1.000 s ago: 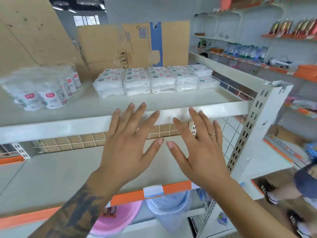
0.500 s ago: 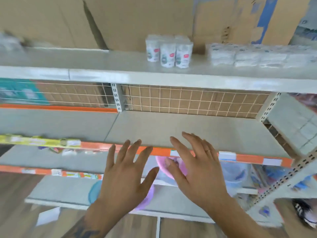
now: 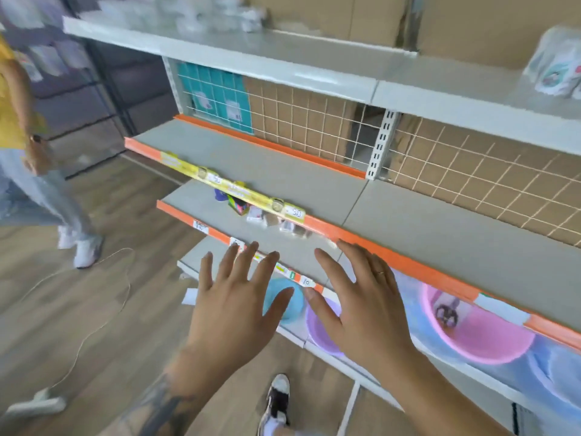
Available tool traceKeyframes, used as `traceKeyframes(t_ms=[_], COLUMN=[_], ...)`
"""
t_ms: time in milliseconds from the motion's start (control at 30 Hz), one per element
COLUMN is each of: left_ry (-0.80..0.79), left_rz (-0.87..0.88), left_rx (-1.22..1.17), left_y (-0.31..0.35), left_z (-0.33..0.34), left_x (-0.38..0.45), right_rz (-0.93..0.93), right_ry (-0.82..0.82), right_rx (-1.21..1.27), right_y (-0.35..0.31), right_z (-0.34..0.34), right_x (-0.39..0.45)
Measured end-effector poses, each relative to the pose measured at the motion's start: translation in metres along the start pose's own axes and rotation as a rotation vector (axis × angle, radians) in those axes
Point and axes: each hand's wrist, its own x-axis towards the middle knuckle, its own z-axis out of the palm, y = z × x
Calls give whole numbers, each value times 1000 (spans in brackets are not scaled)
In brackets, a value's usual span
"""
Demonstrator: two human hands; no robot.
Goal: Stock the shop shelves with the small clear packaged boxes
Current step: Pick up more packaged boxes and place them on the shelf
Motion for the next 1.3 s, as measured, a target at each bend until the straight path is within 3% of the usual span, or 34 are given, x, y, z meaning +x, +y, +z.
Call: traceKeyframes(t_ms=[267,633,1033,1300], left_ry=[92,245,186,109], left_rz=[-145,-127,-57,-48], left_rx=[64,102,1,40], left_y=[-123,-256,-374,-489], left_z=[-30,-88,-102,-87], left_x=[77,250,447,552], right_rz=[-184,-188,52,197], right_ry=[77,301,-104,-262], right_rx=[116,68,-17,-112], right_y=[-81,-129,-138,-139], right_z=[63,78,109,161], right_x=[154,397,594,686])
